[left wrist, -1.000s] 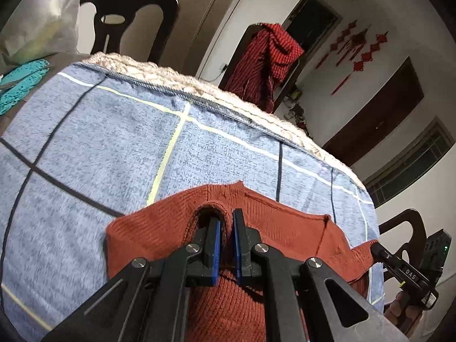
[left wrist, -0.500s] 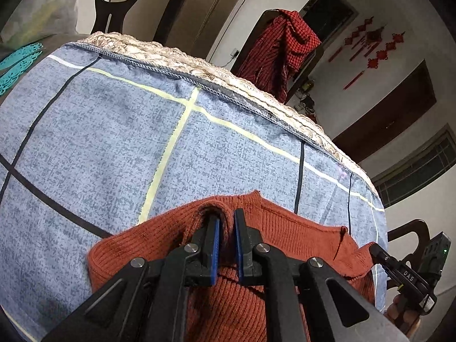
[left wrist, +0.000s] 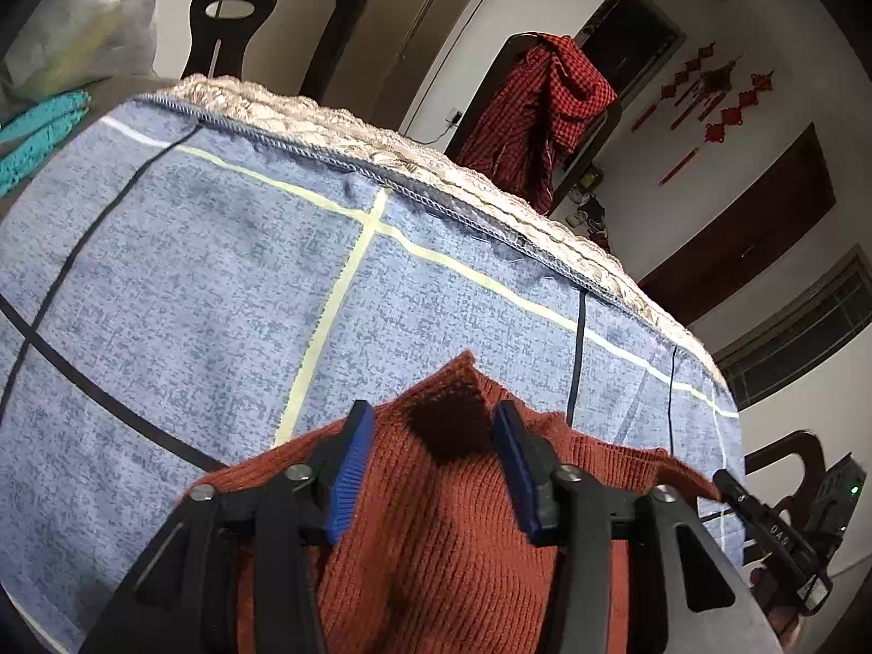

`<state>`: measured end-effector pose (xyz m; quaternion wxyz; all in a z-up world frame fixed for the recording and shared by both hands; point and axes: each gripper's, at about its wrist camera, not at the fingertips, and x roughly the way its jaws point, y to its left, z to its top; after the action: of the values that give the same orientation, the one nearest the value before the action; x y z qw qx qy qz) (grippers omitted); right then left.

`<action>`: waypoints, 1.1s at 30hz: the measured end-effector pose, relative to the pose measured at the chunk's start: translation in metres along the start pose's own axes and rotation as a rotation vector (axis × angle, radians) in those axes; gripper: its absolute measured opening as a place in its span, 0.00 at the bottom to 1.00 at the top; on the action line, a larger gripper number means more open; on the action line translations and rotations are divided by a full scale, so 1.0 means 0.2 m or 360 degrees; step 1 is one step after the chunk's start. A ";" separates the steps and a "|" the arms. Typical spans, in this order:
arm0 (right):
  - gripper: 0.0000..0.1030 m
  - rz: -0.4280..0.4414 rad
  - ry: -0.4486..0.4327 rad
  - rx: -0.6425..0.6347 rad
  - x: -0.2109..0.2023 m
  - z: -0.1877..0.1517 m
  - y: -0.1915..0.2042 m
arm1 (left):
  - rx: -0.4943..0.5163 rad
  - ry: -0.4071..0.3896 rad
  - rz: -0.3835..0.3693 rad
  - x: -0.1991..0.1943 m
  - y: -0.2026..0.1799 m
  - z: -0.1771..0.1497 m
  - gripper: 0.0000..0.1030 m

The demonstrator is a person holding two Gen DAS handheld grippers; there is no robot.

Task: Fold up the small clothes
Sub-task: 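Lay the hem down near the collar and open both grippers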

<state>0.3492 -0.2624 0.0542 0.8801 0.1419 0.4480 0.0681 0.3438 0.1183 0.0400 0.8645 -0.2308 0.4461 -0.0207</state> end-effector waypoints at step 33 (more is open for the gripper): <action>0.30 -0.0333 -0.0090 -0.0497 -0.18 -0.50 0.03 | 0.0332 -0.0054 0.0313 -0.23 0.07 -0.46 0.63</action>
<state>0.2475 -0.2464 0.0277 0.9059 -0.0420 0.4193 0.0409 0.2421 0.1068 0.0235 0.8891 -0.0952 0.4473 0.0217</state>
